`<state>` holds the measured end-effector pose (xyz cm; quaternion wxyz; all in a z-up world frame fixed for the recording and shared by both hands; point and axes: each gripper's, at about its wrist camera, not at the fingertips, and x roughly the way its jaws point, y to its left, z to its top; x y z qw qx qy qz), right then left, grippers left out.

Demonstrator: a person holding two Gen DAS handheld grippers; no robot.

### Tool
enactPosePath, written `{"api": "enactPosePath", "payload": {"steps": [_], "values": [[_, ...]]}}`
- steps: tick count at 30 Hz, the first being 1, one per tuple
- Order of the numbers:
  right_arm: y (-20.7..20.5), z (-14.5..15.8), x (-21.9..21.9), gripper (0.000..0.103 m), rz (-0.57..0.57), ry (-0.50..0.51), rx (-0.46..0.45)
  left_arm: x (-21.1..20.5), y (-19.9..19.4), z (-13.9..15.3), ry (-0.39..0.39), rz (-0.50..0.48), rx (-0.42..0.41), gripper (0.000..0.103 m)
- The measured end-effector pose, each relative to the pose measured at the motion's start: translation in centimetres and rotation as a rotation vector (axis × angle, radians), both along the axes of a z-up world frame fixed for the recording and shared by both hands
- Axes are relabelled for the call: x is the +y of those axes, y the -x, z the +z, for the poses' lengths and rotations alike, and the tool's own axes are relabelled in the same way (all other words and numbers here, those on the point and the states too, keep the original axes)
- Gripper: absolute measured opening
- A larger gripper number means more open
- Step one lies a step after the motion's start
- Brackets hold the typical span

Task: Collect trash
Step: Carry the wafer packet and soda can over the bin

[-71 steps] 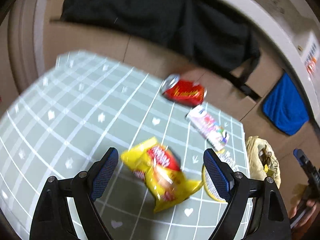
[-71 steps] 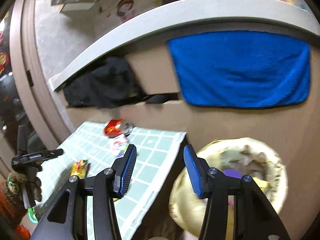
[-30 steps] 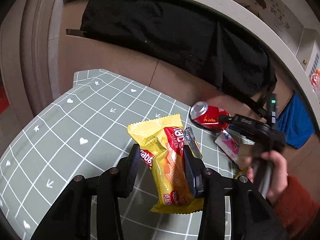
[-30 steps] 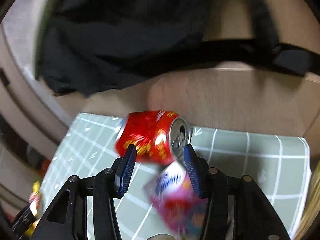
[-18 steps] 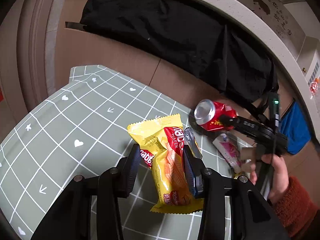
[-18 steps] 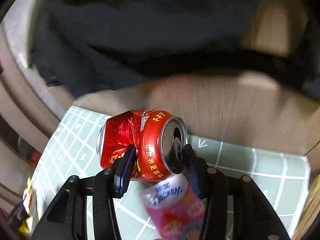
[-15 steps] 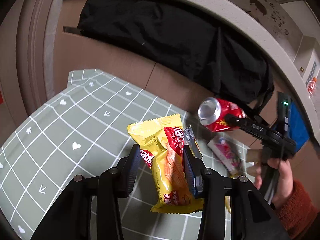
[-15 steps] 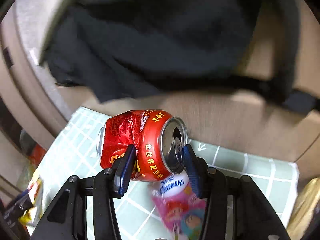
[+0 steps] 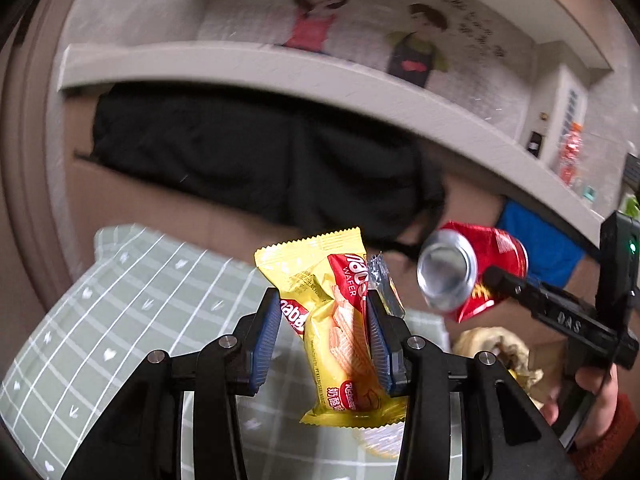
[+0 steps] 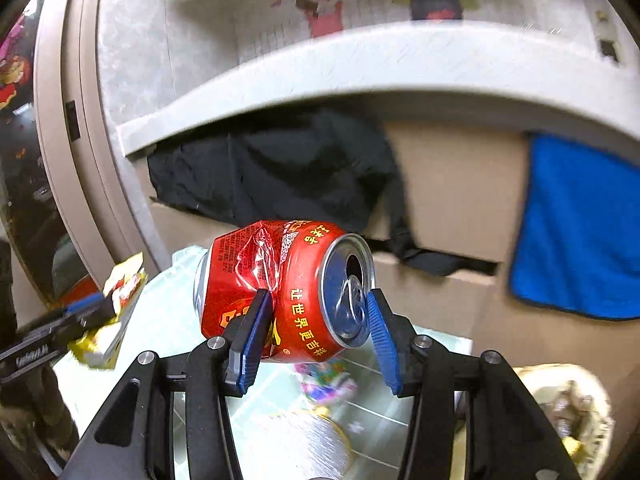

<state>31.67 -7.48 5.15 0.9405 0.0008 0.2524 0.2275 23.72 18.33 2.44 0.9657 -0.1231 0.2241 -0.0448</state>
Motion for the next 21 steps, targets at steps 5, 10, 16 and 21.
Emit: {"api": "enactPosePath", "payload": {"steps": [5, 10, 16, 21], "values": [[2.7, 2.9, -4.9, 0.045, -0.061, -0.028, -0.065, -5.4, -0.1, 3.2, -0.054, -0.067, -0.069, 0.043], [5.1, 4.3, -10.1, 0.045, -0.138, -0.032, -0.119, -11.3, -0.3, 4.9, -0.094, -0.147, -0.105, 0.043], [7.1, 4.6, -15.4, 0.045, -0.228, -0.006, -0.161, -18.3, -0.5, 5.5, -0.131, -0.248, -0.122, 0.043], [8.4, 4.4, -19.4, 0.045, -0.292, -0.006, -0.171, -23.0, -0.9, 5.3, -0.151, -0.320, -0.116, 0.043]]}}
